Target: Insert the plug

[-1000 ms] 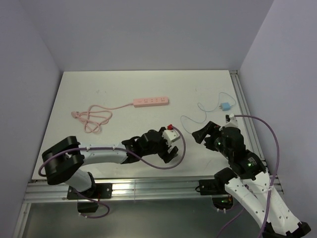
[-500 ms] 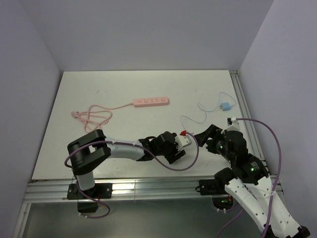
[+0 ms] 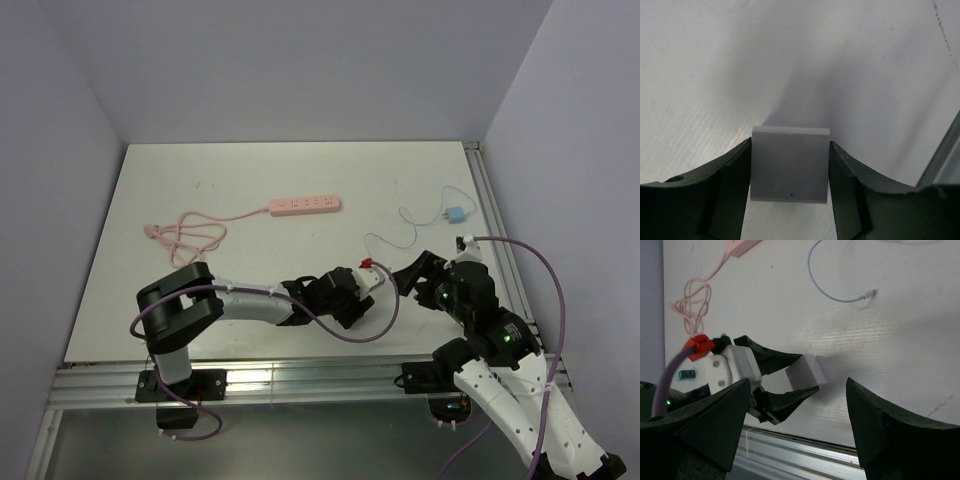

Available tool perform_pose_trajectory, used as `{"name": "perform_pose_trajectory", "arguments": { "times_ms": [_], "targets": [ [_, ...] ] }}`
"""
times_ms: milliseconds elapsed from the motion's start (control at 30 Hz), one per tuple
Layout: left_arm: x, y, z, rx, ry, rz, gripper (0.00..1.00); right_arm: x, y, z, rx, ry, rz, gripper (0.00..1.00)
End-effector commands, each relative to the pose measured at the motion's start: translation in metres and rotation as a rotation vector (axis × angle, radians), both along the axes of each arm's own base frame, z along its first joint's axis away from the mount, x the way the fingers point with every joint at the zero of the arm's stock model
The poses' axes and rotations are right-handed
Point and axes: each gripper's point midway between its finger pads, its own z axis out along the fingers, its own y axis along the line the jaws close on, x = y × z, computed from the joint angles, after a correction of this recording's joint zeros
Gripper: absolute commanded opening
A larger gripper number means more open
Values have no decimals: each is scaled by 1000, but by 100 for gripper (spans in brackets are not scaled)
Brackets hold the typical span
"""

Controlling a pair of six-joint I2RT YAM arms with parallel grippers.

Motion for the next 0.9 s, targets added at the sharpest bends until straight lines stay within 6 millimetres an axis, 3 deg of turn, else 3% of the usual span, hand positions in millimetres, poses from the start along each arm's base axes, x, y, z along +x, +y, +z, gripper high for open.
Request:
{"name": "perform_pose_trajectory", "arguments": {
  "times_ms": [0,67,100,267,300,433,633,733,767,867],
  "targets": [
    [16,5,52,-168,86,164,0,6,5,7,10,-30,20,84],
    [22,11,77,-264,159,222,0,7,4,9,6,-41,16,84],
    [37,21,84,-318,229,321,0,9,5,12,11,-54,15,84],
    [64,40,140,-500,310,500,0,16,12,13,0,-75,55,78],
    [65,43,147,-519,328,540,0,18,20,17,18,-87,88,77],
    [82,61,204,-676,319,710,0,25,41,22,46,-106,186,72],
    [94,98,232,-850,399,1008,0,35,72,58,98,-284,308,67],
    [95,103,236,-896,476,1110,0,41,87,73,96,-344,339,67],
    [93,106,228,-891,529,1173,0,43,91,76,91,-355,335,67],
    [93,101,226,-895,553,1177,0,46,112,84,81,-365,370,69]
  ]
}}
